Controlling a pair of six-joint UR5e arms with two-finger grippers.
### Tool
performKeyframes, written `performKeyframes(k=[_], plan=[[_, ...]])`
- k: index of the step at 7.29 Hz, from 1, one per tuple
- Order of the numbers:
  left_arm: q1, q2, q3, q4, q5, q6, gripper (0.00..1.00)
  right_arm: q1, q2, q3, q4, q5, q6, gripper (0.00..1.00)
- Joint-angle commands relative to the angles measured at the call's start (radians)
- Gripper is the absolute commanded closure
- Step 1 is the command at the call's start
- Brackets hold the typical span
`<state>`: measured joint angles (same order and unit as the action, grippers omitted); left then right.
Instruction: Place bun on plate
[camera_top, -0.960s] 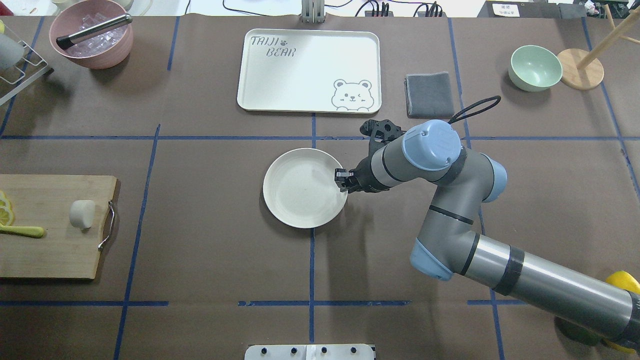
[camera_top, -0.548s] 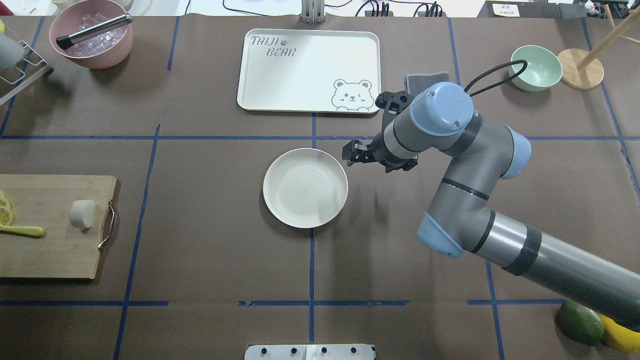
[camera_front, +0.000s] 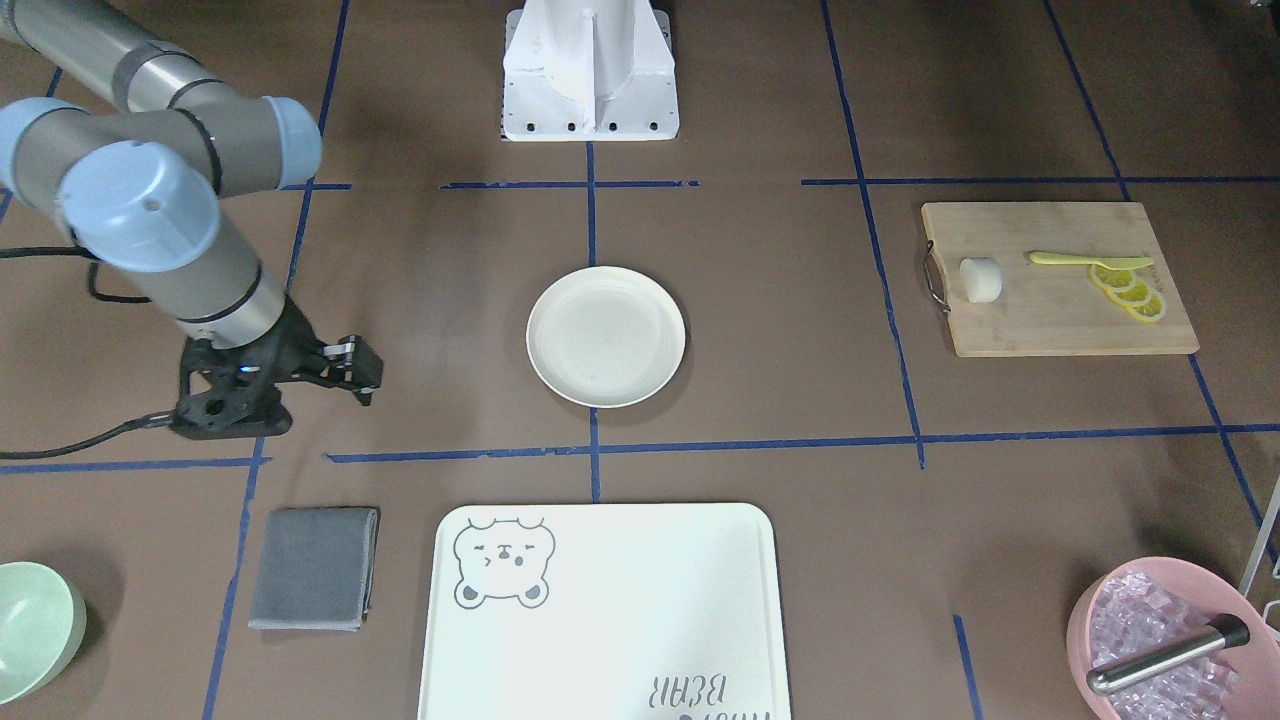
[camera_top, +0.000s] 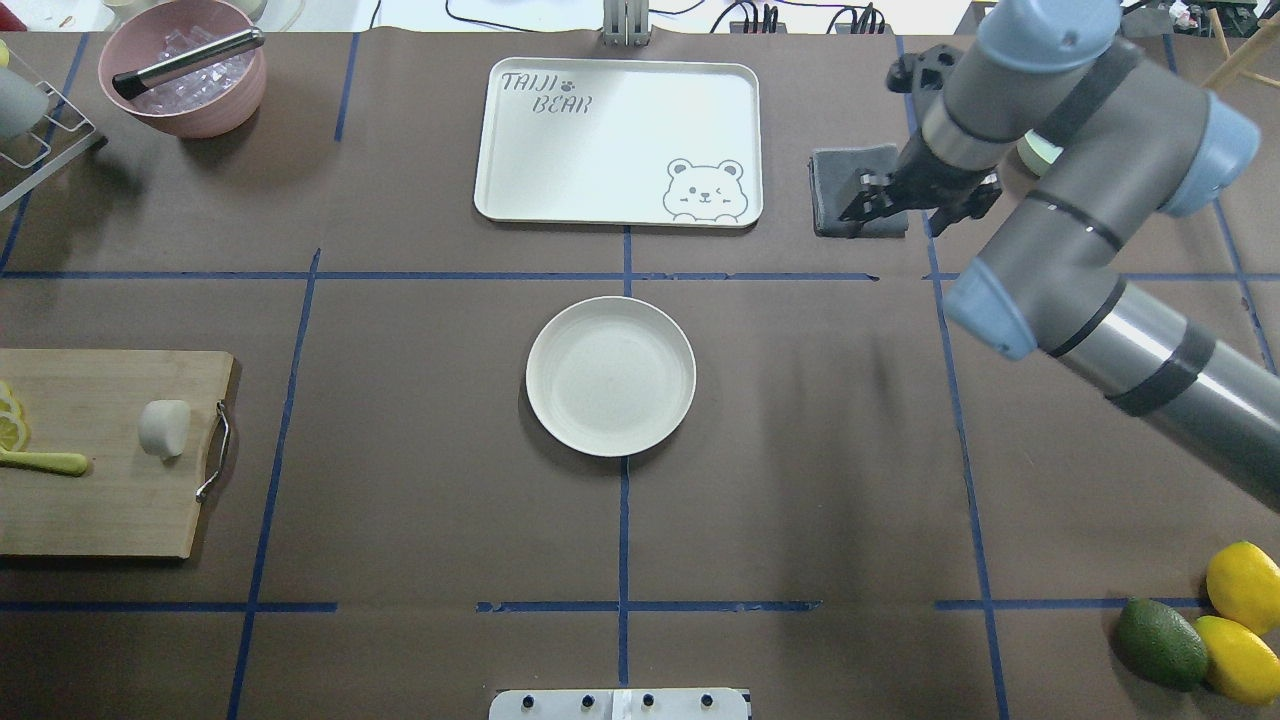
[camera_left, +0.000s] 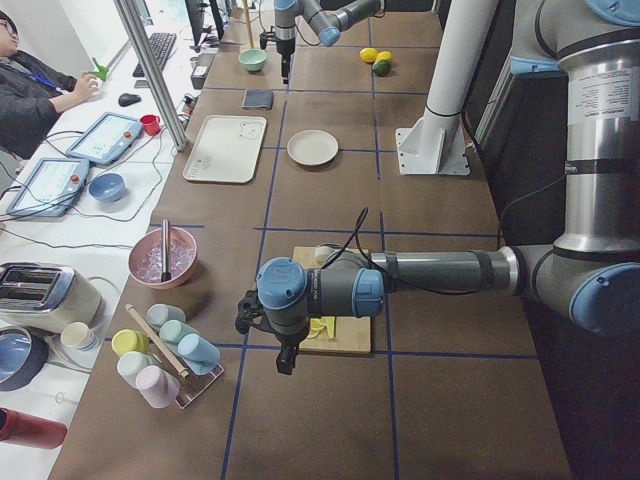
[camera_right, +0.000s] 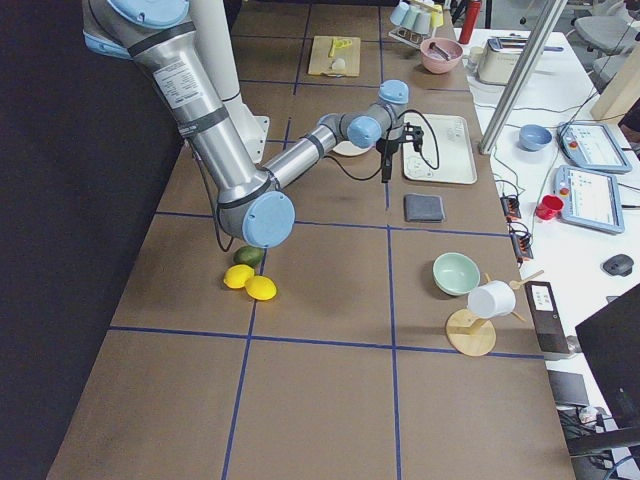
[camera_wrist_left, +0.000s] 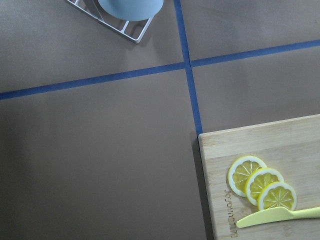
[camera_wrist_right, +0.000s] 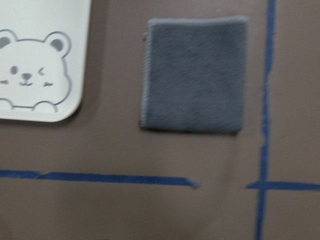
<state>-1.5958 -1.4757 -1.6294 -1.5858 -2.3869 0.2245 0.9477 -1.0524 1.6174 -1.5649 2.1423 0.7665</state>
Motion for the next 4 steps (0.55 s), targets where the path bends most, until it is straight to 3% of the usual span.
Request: performKeyframes(k=[1, 4], plan=[[0.005, -0.001, -0.006, 0.001, 0.000, -0.004, 0.00, 0.220, -0.085, -0.002, -0.113, 0.097, -0.430, 0.00], [0.005, -0.003, -0.015, 0.012, 0.000, -0.014, 0.00, 0.458, -0.262, -0.011, -0.118, 0.146, -0.808, 0.00]])
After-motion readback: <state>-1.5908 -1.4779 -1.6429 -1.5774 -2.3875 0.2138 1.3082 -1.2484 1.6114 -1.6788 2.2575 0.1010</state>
